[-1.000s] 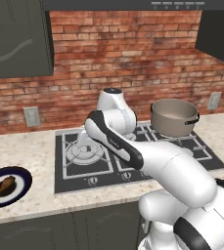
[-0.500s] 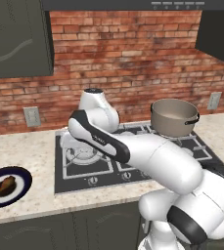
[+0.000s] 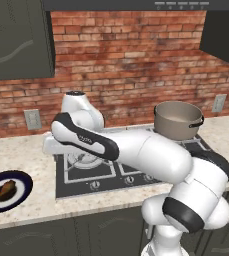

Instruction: Retrieve the frozen meat and place it in the pot on a burner. Then turn the burner on.

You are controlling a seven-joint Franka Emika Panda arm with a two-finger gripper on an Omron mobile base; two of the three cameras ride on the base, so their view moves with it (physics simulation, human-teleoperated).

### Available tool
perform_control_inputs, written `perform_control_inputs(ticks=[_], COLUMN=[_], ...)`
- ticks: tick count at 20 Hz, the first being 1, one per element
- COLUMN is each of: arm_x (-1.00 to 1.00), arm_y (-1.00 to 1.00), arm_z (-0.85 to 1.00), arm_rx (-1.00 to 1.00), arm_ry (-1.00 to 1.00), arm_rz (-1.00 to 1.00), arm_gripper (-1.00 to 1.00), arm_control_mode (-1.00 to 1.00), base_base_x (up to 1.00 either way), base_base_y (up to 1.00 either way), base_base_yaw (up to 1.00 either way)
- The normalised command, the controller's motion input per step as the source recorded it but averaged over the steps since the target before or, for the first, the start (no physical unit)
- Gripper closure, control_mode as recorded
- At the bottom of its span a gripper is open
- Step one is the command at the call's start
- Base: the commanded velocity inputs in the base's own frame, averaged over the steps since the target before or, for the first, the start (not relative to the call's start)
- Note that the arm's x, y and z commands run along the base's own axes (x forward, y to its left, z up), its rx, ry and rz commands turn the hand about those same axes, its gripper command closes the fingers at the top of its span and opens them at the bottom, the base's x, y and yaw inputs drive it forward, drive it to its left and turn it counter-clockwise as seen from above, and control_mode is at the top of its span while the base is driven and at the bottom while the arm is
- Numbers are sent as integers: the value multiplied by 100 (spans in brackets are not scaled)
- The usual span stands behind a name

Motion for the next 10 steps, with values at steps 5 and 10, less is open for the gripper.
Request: perform_control_inputs(ticks=[5, 10], arm_x=[-6, -10], arm_y=[57, 57], arm_z=[0, -4], arm_rx=[0, -1], arm_ry=[2, 0], arm_rz=[0, 1], arm_gripper=[-100, -100], arm_control_mode=[-100, -100], base_base_x=[0, 0], base_base_y=[0, 0], base_base_yaw=[0, 0])
